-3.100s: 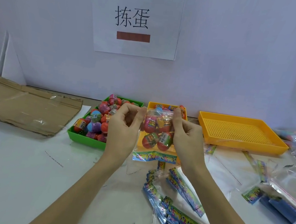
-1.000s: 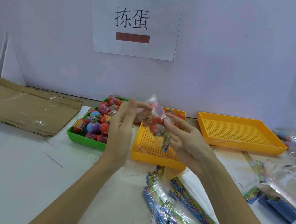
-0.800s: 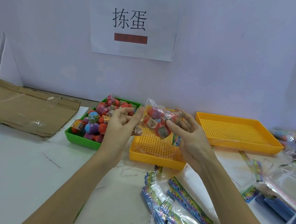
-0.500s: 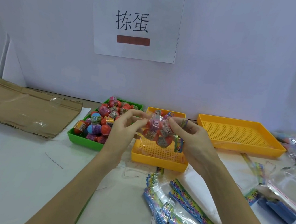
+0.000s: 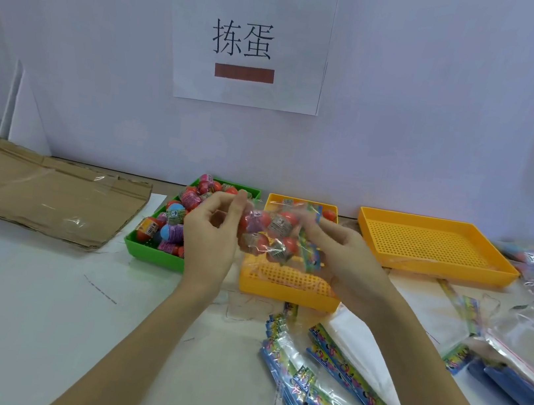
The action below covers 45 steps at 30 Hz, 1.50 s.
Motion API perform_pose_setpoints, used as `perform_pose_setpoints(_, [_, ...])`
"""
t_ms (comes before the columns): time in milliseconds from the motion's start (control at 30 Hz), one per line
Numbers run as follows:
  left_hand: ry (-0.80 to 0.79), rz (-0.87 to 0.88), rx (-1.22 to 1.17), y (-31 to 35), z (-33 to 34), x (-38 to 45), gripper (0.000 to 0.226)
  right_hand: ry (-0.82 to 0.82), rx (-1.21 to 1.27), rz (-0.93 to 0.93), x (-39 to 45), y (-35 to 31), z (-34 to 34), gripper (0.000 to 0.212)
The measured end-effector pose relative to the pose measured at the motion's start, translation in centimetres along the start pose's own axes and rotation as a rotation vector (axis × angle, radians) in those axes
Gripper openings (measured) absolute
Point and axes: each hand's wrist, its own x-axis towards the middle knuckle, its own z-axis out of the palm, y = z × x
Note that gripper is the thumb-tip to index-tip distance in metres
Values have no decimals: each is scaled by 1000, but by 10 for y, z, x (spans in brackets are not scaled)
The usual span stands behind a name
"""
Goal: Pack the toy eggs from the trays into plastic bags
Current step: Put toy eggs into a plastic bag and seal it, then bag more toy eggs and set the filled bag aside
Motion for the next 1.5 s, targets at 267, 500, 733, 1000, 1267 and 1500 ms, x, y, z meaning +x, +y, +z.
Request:
perform_pose_setpoints(267, [27, 71, 110, -4, -1, 2, 30, 35, -483, -205, -6, -6, -1, 40])
perform_pose_setpoints(500, [6, 104, 134, -9, -2, 0, 32, -164, -152, 78, -6, 0, 5, 39])
perform_pose_setpoints(733, [-148, -58, -1, 0, 2, -2, 37, 25, 973, -205, -1, -18, -33, 32])
perform_pose_setpoints(1000, [-924, 415, 548, -9, 2, -16, 20, 88, 791, -36, 2, -10, -34, 29])
perform_pose_setpoints(1267, [-693, 585, 675, -12, 10, -26, 34, 120, 778, -16, 2, -12, -36, 27])
perform_pose_setpoints(1500, [-775, 891, 597, 0, 24, -45, 23, 131, 762, 13, 4, -10, -37, 19])
